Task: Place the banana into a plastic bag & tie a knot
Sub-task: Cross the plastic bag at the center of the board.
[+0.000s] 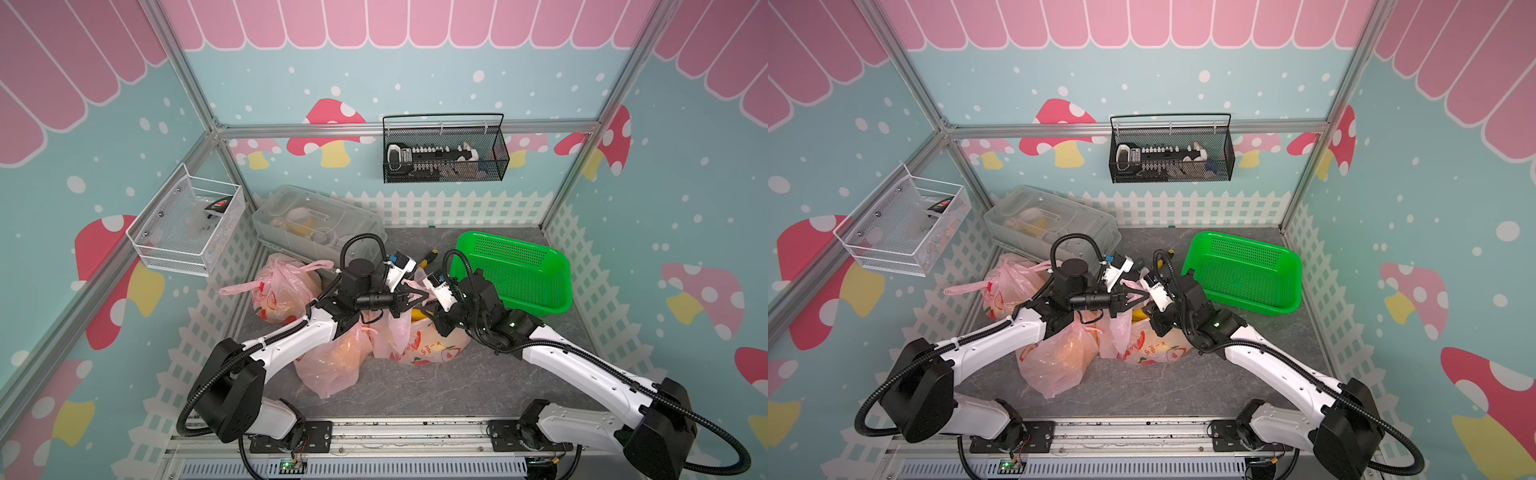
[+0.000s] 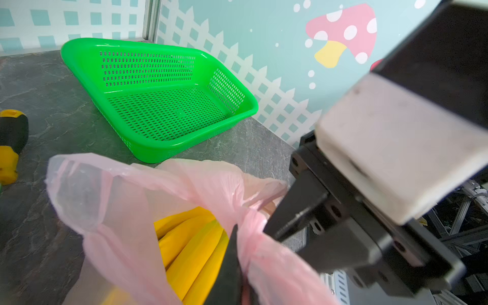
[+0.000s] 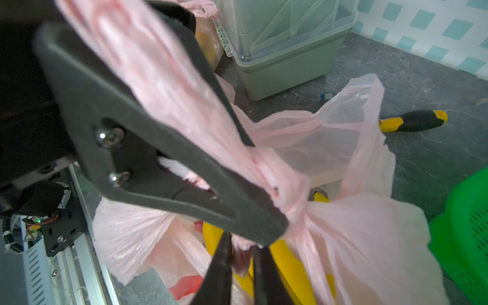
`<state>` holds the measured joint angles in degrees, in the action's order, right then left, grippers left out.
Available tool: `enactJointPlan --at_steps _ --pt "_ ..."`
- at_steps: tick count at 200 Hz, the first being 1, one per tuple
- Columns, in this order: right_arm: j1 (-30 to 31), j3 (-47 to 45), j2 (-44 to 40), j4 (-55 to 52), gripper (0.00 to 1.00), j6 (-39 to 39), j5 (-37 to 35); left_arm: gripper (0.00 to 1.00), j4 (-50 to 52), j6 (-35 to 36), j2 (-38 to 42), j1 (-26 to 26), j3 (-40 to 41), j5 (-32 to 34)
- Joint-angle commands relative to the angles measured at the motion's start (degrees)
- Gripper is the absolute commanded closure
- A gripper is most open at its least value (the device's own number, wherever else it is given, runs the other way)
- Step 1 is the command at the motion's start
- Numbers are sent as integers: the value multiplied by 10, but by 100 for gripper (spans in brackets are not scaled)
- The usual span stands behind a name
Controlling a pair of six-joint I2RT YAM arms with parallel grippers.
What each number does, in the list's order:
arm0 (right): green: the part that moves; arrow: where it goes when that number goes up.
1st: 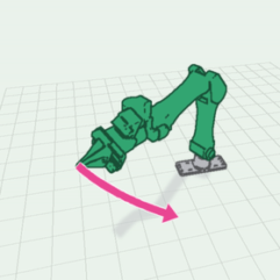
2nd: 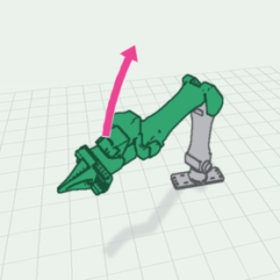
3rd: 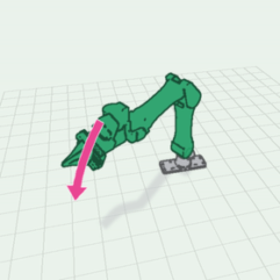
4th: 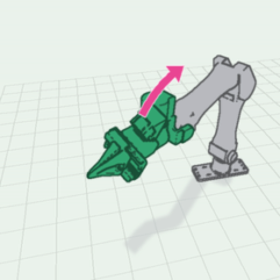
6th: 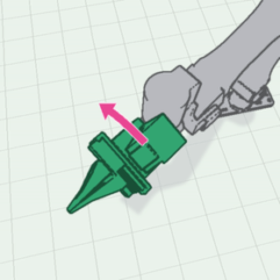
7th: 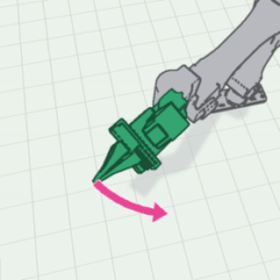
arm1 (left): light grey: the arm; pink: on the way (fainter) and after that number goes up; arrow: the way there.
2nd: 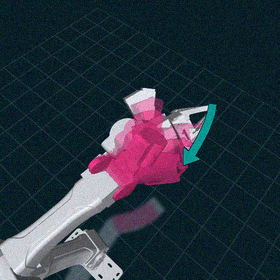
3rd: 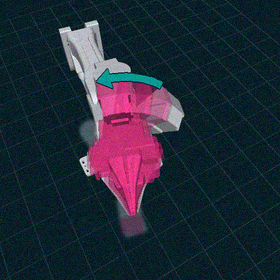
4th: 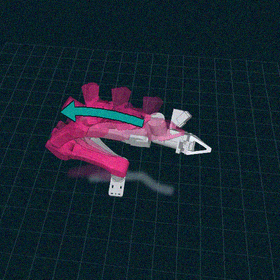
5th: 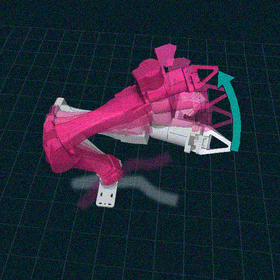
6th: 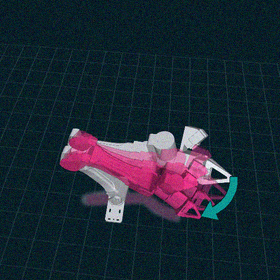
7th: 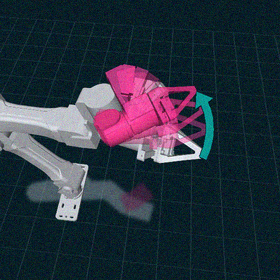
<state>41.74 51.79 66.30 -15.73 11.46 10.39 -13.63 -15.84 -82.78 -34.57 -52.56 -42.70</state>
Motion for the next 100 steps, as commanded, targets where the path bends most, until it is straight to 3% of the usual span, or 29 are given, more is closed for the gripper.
enactJointPlan --at_steps 1,28,59,100 --pt "3 45 -39 -71 66 -49 20 99 -17 24 28 3 5 3" --pt "1 79 -78 -147 58 -95 -3 100 -15 51 48 2 22 5" --pt "-1 81 -95 -155 53 -140 -46 100 -17 86 68 1 42 -18" --pt "-1 96 -72 -144 51 -194 -11 100 -8 113 83 -1 44 -50"
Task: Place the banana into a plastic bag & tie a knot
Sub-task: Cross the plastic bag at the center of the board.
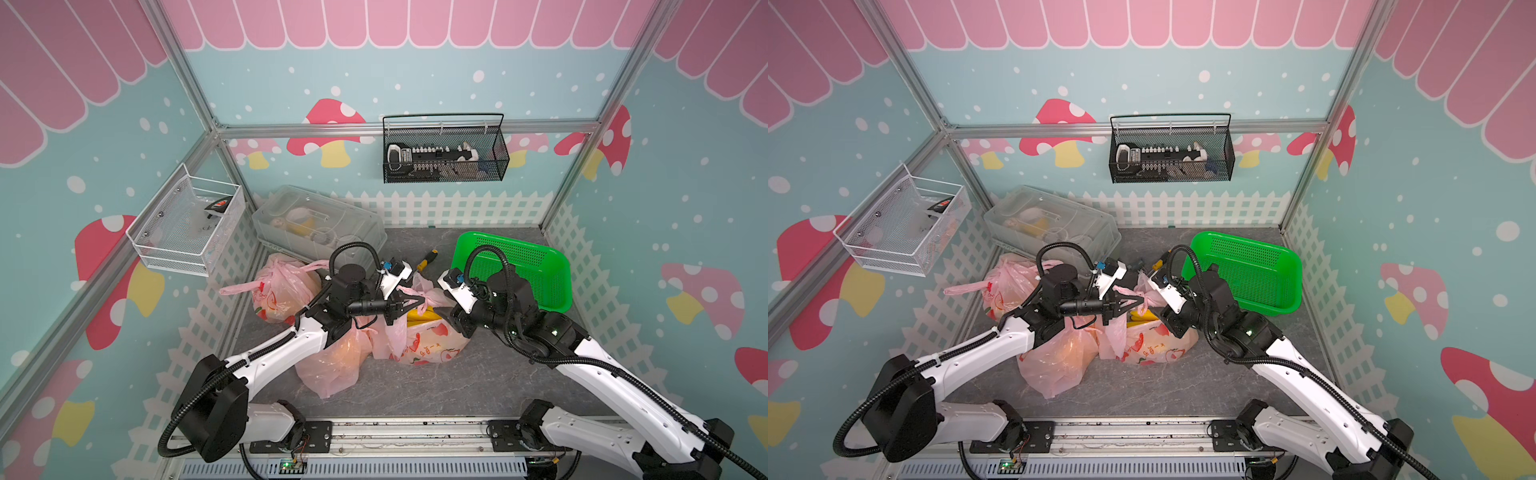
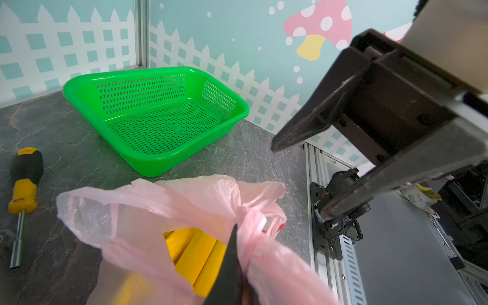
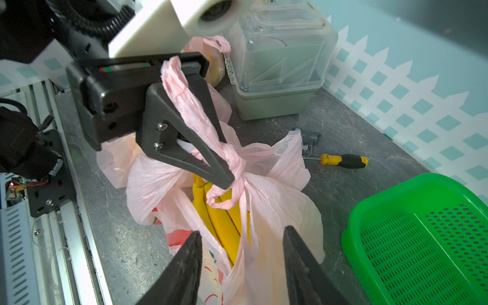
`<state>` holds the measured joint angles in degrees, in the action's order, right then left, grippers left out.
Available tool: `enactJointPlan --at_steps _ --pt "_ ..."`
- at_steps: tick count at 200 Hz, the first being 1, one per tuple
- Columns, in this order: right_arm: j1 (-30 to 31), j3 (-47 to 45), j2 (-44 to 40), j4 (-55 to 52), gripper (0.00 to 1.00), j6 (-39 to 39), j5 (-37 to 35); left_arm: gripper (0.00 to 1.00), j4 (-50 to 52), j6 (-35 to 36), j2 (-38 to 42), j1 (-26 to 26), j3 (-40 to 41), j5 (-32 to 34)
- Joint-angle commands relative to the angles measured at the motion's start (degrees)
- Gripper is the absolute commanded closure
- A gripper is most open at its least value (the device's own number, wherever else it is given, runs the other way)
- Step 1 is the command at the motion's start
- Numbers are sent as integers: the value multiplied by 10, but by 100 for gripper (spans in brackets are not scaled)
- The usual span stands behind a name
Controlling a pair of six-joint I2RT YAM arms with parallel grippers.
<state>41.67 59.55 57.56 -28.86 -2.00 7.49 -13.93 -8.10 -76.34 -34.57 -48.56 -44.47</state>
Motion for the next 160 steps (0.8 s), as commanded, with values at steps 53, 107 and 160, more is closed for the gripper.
enactJointPlan --at_steps 53,107,160 --pt "-1 27 54 16 51 -89 46 100 30 67 20 -11 -4 -57" --pt "0 26 88 32 58 -101 89 100 54 91 23 -21 -8 -75" --pt "0 17 90 61 84 -86 97 100 58 95 22 -26 -10 -82"
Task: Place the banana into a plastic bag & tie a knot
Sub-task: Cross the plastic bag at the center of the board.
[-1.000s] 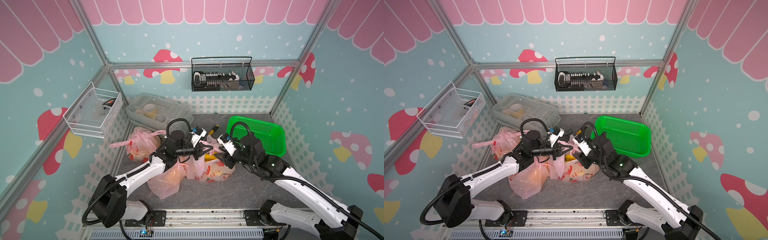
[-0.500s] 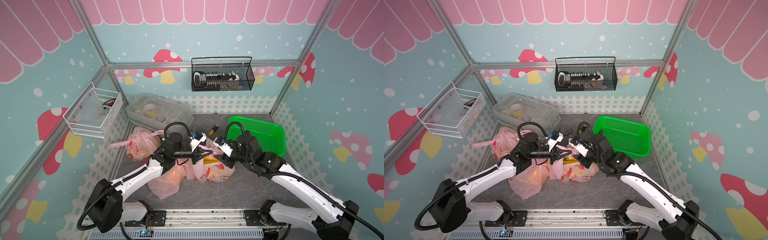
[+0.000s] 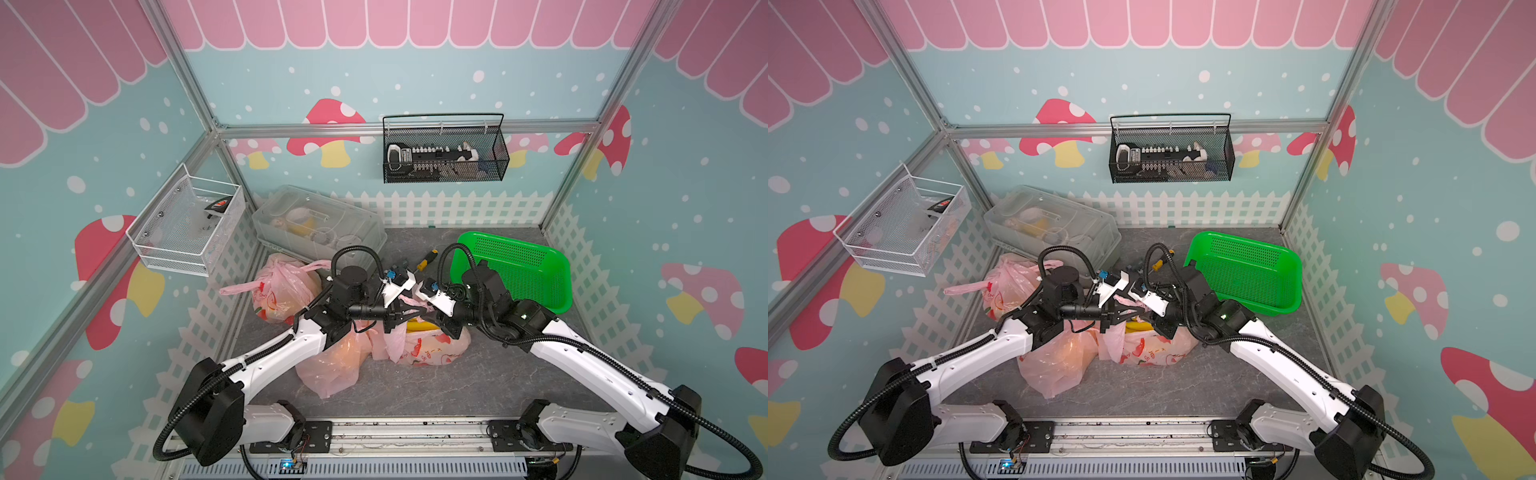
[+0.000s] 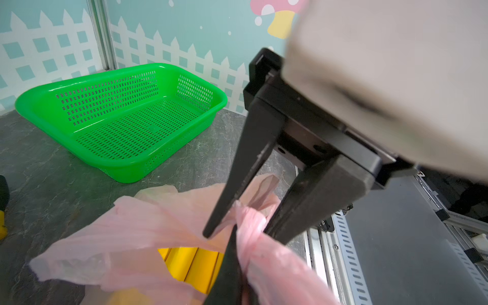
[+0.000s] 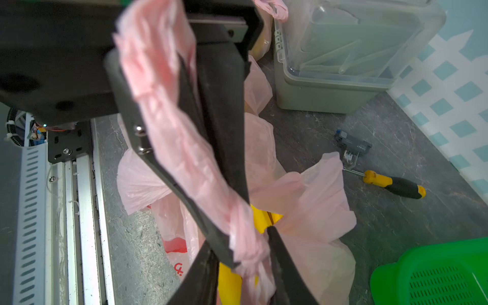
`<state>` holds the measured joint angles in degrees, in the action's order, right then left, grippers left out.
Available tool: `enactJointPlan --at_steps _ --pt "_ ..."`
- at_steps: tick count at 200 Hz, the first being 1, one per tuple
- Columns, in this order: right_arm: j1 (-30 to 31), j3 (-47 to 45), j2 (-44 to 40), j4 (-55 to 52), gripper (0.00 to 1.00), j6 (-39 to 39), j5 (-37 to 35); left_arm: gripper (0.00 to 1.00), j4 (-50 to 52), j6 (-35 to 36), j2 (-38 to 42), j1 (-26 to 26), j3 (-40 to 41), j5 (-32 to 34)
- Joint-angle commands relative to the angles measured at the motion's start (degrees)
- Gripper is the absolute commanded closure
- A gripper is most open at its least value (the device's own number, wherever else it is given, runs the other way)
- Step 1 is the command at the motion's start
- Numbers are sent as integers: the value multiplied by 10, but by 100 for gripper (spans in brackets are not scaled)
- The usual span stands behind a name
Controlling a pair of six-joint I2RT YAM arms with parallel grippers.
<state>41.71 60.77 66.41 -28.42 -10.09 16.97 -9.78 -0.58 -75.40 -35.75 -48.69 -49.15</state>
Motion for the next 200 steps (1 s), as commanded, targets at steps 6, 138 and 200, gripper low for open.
enactJointPlan --at_steps 6,138,200 --pt "-1 4 2 59 88 -2 -3 100 17 20 14 -13 -8 -34" --pt "0 -58 -38 194 100 111 -86 56 2 -29 84 -20 45 194" --pt "0 -92 -44 282 100 168 -92 61 -13 -45 84 -20 54 238"
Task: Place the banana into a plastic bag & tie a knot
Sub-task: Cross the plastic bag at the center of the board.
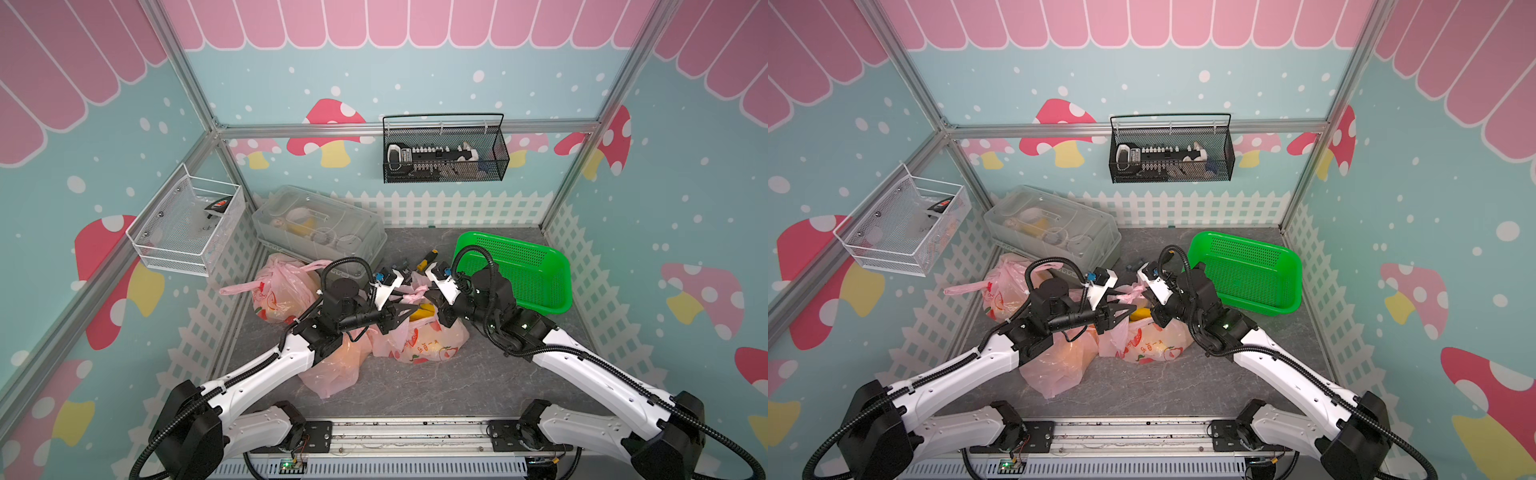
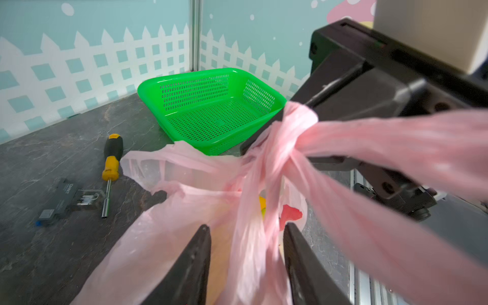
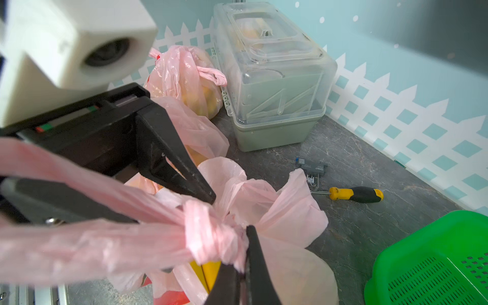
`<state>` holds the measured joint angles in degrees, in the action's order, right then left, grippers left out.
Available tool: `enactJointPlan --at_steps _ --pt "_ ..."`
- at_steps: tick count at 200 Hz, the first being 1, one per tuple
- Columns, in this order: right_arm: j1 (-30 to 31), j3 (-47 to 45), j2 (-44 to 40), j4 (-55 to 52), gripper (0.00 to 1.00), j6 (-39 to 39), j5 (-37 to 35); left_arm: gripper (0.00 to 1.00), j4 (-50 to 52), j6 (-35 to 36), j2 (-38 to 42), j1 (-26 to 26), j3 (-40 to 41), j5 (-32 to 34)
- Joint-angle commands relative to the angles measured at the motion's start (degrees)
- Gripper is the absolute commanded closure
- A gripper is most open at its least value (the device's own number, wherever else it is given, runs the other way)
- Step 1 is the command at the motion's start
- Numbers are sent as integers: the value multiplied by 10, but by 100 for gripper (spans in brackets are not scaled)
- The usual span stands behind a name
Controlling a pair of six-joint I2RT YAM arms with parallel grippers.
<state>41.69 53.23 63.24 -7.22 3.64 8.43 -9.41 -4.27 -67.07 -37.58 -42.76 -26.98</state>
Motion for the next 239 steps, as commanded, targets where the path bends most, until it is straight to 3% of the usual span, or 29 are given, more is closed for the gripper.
enactJointPlan --at_steps 1,43,71,101,128,173,207,239 --pt "0 -17 -12 71 100 32 -7 62 -17 -9 -1 -1 -5 15" --pt "0 -42 -16 144 100 67 -37 89 -39 -40 -41 -3 -27 -41" --pt "-1 -49 -22 178 100 77 -61 93 -75 -66 -57 -24 -29 -60" --pt "-13 -39 -14 182 100 97 -23 89 -132 -108 -71 -45 -29 -58" --pt "-48 -55 -11 217 100 141 46 70 -163 -151 -69 -42 -23 -18" --pt "-87 -89 -10 255 100 163 96 57 -142 -163 0 -3 13 22" --pt "-93 -95 -9 259 100 156 108 55 -102 -167 46 44 5 48" --pt "-93 -93 -8 264 100 156 116 62 -27 -125 -11 62 -69 18"
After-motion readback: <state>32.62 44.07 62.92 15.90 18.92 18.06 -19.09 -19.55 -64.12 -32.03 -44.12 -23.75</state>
